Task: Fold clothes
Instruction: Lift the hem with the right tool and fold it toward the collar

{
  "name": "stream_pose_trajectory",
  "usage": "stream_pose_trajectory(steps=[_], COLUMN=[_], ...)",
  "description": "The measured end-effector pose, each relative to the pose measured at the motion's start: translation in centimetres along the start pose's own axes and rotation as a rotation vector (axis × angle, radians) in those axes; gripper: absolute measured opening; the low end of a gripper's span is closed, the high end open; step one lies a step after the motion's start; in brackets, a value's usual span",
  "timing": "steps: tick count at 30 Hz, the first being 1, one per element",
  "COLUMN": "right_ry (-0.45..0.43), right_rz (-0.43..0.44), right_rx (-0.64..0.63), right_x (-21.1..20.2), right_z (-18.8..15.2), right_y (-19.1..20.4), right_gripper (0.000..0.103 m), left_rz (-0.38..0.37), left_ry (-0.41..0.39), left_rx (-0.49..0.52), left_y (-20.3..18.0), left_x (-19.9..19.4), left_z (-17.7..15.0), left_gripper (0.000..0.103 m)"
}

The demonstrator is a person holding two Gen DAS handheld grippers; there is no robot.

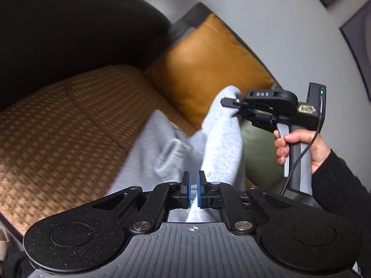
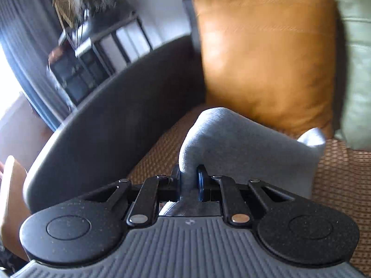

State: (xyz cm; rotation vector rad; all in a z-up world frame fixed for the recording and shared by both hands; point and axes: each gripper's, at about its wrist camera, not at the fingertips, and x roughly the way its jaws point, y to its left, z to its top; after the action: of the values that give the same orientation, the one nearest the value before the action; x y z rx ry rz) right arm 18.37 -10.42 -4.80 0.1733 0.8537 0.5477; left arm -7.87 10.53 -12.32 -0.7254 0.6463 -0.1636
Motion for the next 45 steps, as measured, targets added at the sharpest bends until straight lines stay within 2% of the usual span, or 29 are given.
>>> stream_pose_trajectory(steps=[2, 4, 5, 7, 8, 9, 10, 11, 13, 14, 17, 19, 21, 25, 28, 30, 33, 36, 38, 40, 45], right_ry=[0.037, 0.066, 0.076, 0.090, 0.097, 0.108, 0.120, 0.123, 0.093, 0.077, 0.046, 0.019, -0.007, 0.007, 0.017, 0.030, 0.040, 0.048, 0.019, -0.016, -0.003], right_rz=[-0.008, -0.016, -0.026, -0.047, -0.054, -0.053, -0.035, -0.008, 0.041, 0.066, 0.152, 0.221, 0.276, 0.292, 0.272, 0.290, 0.312, 0.365, 0.357, 0.309, 0.176], right_rx=[0.006, 0.025, 0.028, 0.021, 0.019, 0.019, 0.019, 0.020, 0.019, 0.014, -0.014, -0.032, -0.018, 0.019, 0.037, 0.074, 0.106, 0.106, 0.035, -0.054, -0.206], right_x=[3.0, 5.6, 6.4, 7.5, 7.7, 8.0, 8.1, 8.0, 6.7, 5.6, 1.0, -3.1, -7.3, -12.0, -13.9, -13.9, -14.2, -14.4, -15.2, -15.8, -15.0], right_z=[-0.9, -1.7, -1.9, -2.3, -2.3, -2.3, -2.2, -2.2, -2.1, -2.0, -2.7, -4.2, -6.6, -13.4, -19.0, -21.9, -25.3, -26.6, -26.7, -26.4, -27.4], right_y=[0.9, 1.4, 1.4, 1.3, 1.1, 0.9, 0.9, 0.9, 0.8, 0.8, 0.7, 0.5, 0.1, 0.2, 0.4, 0.9, 1.8, 3.7, 5.2, 6.3, 9.0], right_gripper=[0.016, 0.016, 0.016, 0.016, 0.016, 0.017, 0.027, 0.041, 0.050, 0.050, 0.053, 0.056, 0.059, 0.061, 0.063, 0.063, 0.063, 0.063, 0.063, 0.067, 0.069], left_rz=[0.050, 0.047, 0.045, 0.041, 0.040, 0.038, 0.036, 0.034, 0.031, 0.029, 0.023, 0.020, 0.033, 0.043, 0.034, 0.035, 0.037, 0.067, 0.079, 0.083, 0.133], left_ry=[0.002, 0.027, 0.039, 0.065, 0.077, 0.090, 0.102, 0.115, 0.140, 0.153, 0.187, 0.190, 0.184, 0.180, 0.198, 0.224, 0.268, 0.280, 0.273, 0.270, 0.272], left_rx=[-0.034, -0.010, 0.002, 0.026, 0.039, 0.051, 0.063, 0.075, 0.099, 0.111, 0.141, 0.124, 0.112, 0.121, 0.156, 0.188, 0.231, 0.286, 0.308, 0.315, 0.380], left_y=[2.6, 2.6, 2.5, 2.5, 2.5, 2.5, 2.4, 2.4, 2.4, 2.4, 2.4, 2.7, 3.1, 2.9, 2.3, 1.8, 1.0, 0.2, -0.2, -0.4, -1.3], left_x=[-0.2, 0.2, 0.4, 0.8, 1.0, 1.2, 1.4, 1.6, 2.0, 2.2, 2.7, 2.3, 2.0, 1.6, 2.2, 3.0, 3.8, 3.5, 2.7, 2.1, 2.8], left_z=[0.6, 0.4, 0.3, 0.0, -0.1, -0.2, -0.3, -0.4, -0.7, -0.8, -1.1, -1.0, -0.8, 0.0, 0.4, 0.3, -0.2, -0.9, -1.2, -1.4, -2.0], left_gripper=[0.002, 0.004, 0.018, 0.030, 0.045, 0.053, 0.065, 0.068, 0.071, 0.074, 0.074, 0.076, 0.077, 0.077, 0.078, 0.079, 0.079, 0.078, 0.078, 0.079, 0.081])
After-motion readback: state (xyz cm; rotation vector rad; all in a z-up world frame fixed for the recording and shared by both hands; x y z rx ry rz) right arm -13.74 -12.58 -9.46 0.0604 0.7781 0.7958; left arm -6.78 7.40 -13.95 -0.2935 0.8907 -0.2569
